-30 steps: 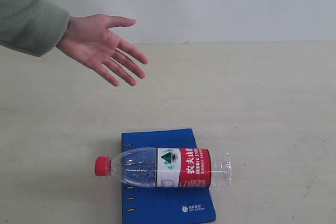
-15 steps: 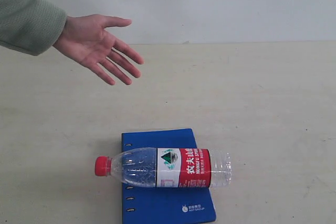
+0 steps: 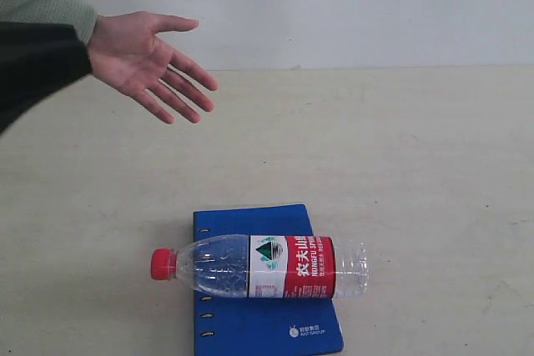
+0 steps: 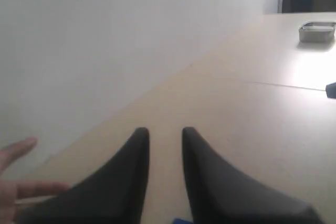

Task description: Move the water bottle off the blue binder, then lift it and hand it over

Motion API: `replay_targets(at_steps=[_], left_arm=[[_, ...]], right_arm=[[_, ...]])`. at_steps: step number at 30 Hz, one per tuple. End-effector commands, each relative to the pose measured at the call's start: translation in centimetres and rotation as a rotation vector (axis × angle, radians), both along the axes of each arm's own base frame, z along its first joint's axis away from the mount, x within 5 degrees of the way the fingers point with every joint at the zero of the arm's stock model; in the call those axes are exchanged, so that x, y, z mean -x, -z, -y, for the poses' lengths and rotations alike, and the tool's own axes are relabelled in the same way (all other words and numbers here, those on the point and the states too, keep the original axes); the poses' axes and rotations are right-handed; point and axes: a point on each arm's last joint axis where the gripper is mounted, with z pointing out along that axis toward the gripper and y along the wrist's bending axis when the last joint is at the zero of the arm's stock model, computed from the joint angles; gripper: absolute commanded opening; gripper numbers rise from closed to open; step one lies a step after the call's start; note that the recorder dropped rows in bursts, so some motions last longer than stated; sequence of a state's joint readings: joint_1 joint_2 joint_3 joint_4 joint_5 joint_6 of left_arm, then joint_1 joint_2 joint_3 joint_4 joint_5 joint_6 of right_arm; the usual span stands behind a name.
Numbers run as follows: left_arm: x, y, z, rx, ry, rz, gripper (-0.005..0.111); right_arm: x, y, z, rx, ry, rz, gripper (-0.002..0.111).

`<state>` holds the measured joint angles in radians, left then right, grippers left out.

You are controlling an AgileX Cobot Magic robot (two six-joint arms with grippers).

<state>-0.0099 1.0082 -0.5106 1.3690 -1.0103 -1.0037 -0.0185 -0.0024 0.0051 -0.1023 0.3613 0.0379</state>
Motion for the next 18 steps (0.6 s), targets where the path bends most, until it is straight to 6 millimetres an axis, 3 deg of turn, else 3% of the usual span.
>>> replay_targets(at_steps=[1, 4, 8, 10, 13, 16, 18], left_arm=[[-3.1, 4.1, 2.5, -0.122, 0.124, -0.088, 0.054], [-4.5, 7.2, 4.9, -0.268, 0.142, -0.118, 0.062], [-7.4, 8.9, 6.9, -0.405, -0.079, -0.28, 0.062], [-8.4, 8.9, 7.6, -0.466, -0.158, -0.318, 0.062], [-8.2, 8.2, 9.7, -0.515, -0.047, -0.329, 0.062], [-8.4, 6.2, 11.6, -0.405, -0.022, -0.372, 0.061], [-9.1, 4.7, 12.3, -0.321, -0.095, -0.416, 0.055]], right_arm=[[0.0, -0.2, 0.0, 0.0, -0.001, 0.008, 0.0], [0.0, -0.2, 0.0, 0.0, -0.001, 0.008, 0.0], [0.0, -0.2, 0.0, 0.0, -0.001, 0.008, 0.0], [0.0, -0.2, 0.0, 0.0, -0.001, 0.008, 0.0], [0.0, -0.2, 0.0, 0.0, -0.001, 0.008, 0.0], [0.0, -0.2, 0.0, 0.0, -0.001, 0.008, 0.0], [0.0, -0.2, 0.0, 0.0, -0.001, 0.008, 0.0]])
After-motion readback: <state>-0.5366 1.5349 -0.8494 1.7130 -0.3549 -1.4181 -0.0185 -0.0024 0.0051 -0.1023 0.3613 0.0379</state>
